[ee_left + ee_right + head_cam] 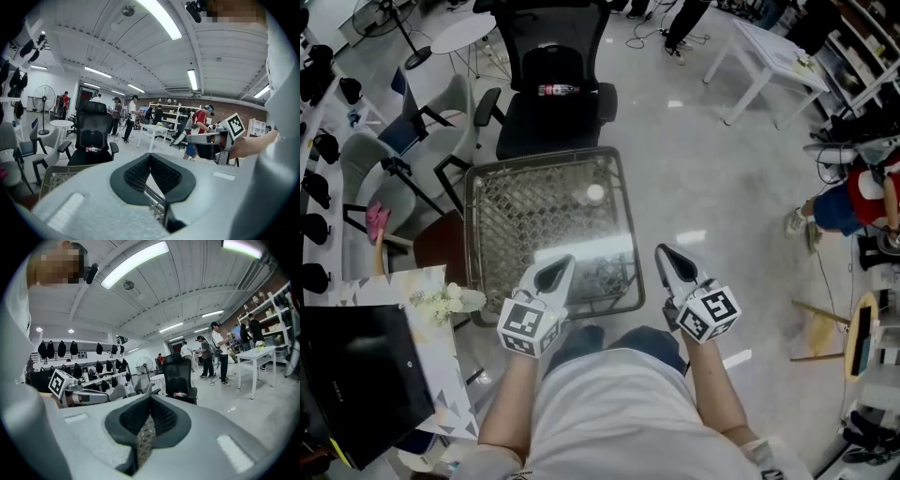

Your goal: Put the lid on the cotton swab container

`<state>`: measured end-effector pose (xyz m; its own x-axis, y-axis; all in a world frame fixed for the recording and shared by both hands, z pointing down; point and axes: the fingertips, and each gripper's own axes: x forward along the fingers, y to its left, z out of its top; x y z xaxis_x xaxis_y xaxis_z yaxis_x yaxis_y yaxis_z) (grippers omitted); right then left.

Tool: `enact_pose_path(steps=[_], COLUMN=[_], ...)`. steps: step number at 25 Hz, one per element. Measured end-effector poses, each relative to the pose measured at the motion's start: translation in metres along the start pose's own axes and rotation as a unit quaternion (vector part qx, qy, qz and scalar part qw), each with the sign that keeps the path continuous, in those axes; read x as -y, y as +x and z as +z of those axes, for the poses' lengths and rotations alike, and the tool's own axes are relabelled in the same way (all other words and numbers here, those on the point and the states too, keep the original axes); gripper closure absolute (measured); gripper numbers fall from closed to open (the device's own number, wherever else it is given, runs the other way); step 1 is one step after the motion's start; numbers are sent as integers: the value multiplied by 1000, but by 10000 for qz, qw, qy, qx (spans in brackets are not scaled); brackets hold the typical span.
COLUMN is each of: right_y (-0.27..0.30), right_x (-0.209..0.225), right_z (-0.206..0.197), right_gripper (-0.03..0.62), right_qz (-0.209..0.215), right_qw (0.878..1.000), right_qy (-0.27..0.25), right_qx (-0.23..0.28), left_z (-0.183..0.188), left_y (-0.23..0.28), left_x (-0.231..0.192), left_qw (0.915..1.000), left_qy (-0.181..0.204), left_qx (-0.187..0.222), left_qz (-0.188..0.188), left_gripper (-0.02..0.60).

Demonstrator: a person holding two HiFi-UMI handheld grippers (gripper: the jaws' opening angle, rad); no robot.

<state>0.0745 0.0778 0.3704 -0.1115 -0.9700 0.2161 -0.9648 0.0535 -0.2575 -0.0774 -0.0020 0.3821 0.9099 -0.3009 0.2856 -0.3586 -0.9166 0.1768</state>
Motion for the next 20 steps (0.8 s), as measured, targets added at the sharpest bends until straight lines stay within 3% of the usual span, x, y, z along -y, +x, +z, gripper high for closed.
enact_pose_path(steps=[11,20], right_y=[56,122], right_x=[21,65], right_z=[-20,-32], right_gripper=[591,591], right_qz=[120,907], right_qw=[9991,9901], right_qy=[-75,-281], right_qx=[-403,-1032], left_z=[-23,-37], left_y=[22,62], left_x=[-39,-81], left_qw=[9991,9916], left_qy=[-282,-671], left_qx=[-215,-499], left_qz=[217,983], left_gripper=[572,572])
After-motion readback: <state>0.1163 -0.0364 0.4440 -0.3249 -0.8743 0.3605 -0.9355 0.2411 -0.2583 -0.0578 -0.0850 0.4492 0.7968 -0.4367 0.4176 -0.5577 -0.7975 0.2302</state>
